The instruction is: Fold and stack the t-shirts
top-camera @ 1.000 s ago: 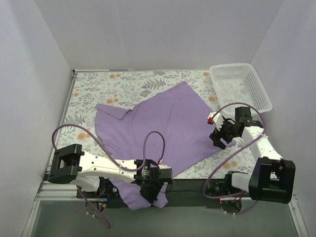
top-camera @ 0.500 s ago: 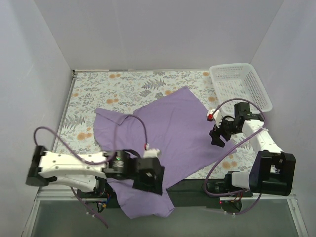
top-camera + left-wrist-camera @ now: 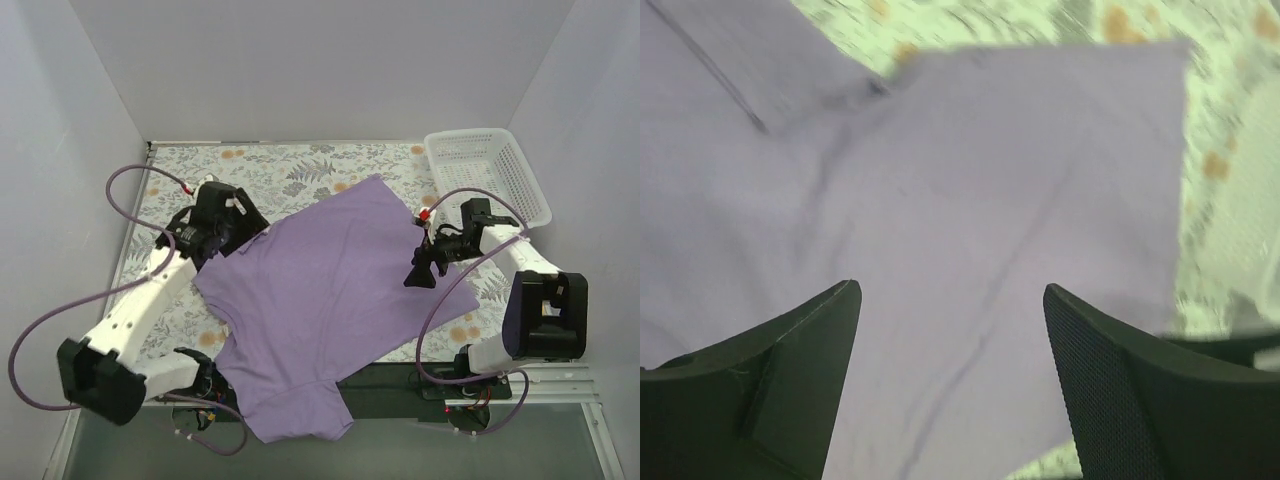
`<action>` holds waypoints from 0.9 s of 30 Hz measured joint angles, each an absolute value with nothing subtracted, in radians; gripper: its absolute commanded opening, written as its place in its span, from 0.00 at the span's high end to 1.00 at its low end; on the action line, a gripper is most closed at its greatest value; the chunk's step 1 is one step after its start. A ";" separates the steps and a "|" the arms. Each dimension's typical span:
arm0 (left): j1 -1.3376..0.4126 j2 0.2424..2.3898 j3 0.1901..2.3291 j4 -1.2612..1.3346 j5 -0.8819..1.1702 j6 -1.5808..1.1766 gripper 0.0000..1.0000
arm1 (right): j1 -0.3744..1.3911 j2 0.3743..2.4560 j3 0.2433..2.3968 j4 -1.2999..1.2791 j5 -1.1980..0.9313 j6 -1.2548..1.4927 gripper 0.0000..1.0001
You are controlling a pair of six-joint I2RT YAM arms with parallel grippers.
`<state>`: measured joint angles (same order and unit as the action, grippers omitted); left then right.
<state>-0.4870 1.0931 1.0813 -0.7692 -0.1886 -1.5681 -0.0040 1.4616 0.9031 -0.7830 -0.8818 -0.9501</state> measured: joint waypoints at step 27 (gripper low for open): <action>0.315 1.841 1.271 -0.463 0.200 -1.179 0.64 | -0.003 1.251 0.802 -0.467 -0.735 -0.631 0.02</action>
